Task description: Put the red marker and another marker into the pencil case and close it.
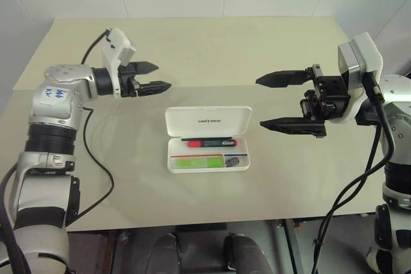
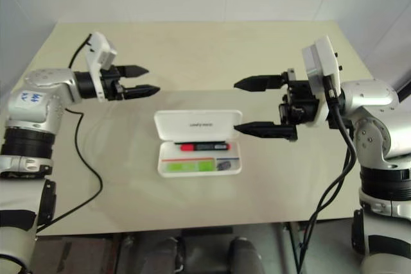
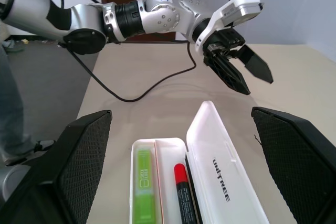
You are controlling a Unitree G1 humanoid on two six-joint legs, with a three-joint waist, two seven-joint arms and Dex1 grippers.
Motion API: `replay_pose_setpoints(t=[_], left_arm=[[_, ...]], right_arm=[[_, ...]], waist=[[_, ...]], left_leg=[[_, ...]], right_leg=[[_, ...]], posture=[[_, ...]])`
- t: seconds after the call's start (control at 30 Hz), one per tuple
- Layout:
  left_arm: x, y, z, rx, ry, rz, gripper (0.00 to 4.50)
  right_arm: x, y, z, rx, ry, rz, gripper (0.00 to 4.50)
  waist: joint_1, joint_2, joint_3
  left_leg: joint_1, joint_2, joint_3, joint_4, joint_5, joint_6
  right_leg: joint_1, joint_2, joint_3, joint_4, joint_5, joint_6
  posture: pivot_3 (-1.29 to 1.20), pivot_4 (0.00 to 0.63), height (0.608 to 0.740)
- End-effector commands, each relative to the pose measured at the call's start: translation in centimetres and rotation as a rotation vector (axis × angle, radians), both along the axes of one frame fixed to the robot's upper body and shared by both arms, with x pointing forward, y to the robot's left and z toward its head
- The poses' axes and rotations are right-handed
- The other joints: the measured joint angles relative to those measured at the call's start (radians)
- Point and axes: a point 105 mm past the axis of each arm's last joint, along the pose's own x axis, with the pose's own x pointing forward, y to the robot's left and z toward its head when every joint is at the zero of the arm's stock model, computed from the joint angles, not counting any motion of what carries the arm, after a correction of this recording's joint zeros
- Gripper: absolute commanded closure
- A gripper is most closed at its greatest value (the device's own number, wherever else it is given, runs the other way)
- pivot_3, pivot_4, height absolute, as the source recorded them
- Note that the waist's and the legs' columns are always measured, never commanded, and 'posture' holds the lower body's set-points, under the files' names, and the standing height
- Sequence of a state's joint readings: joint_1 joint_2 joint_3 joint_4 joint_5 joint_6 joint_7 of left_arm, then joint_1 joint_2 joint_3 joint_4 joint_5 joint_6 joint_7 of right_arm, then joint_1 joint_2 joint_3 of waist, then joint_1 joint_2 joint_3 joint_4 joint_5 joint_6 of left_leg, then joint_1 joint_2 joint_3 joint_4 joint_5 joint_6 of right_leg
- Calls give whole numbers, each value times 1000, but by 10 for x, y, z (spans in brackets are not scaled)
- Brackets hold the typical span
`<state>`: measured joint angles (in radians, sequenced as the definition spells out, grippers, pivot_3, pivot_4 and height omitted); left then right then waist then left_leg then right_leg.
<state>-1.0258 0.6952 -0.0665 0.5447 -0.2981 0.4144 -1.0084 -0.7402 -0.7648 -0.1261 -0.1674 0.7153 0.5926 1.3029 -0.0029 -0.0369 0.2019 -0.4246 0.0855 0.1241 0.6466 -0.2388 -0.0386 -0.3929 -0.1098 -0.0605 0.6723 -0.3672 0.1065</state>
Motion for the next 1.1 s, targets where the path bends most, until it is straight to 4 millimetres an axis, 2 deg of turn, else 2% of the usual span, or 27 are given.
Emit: replay_pose_setpoints(t=[0.03, 0.23, 0.27, 0.37, 0.63, 0.8, 1.1], left_arm=[[3, -1, 14, -3, -57, -21, 2240], [2, -4, 4, 3, -32, -52, 4248], [0, -6, 2, 2, -22, -69, 4464], [-7, -11, -2, 4, 2, -121, 4464], [-18, -18, -12, 43, 20, -165, 4464], [-32, -25, -22, 65, 55, -233, 4464], [-51, -28, -37, 120, 84, -268, 4464]], right_arm=[[13, 1, 6, -26, -57, -134, 0], [42, -2, -1, -80, -61, -324, 0], [47, -3, -2, -89, -60, -357, 0], [56, -6, -9, -138, -58, -408, 0], [34, 1, 5, -74, -75, -270, 0], [40, -2, 0, -102, -76, -305, 0], [36, -4, 4, -104, -84, -282, 0]], waist=[[0, 0, 0], [1, 0, 0], [1, 0, 0], [0, 0, 0], [1, 0, 0], [1, 0, 0], [1, 0, 0]], left_leg=[[0, 0, 0, 0, 0, 0], [0, 0, 1, 0, 0, 0], [0, 0, 1, 0, 0, 0], [0, 0, 1, 0, 0, 0], [0, 0, 1, 0, 0, 0], [0, 0, 0, 0, 0, 0], [0, 0, 0, 0, 0, 0]], right_leg=[[0, 0, 0, 0, 0, 0], [0, 0, 0, 1, 0, 0], [0, 0, 0, 1, 0, 0], [0, 0, 0, 1, 0, 0], [0, 0, 0, 2, 0, 0], [0, 0, 0, 2, 0, 0], [0, 0, 0, 2, 0, 0]], posture=[[0, 150, 740], [0, 150, 740], [0, 150, 740], [0, 150, 740], [0, 150, 740], [0, 150, 740], [0, 150, 740]])
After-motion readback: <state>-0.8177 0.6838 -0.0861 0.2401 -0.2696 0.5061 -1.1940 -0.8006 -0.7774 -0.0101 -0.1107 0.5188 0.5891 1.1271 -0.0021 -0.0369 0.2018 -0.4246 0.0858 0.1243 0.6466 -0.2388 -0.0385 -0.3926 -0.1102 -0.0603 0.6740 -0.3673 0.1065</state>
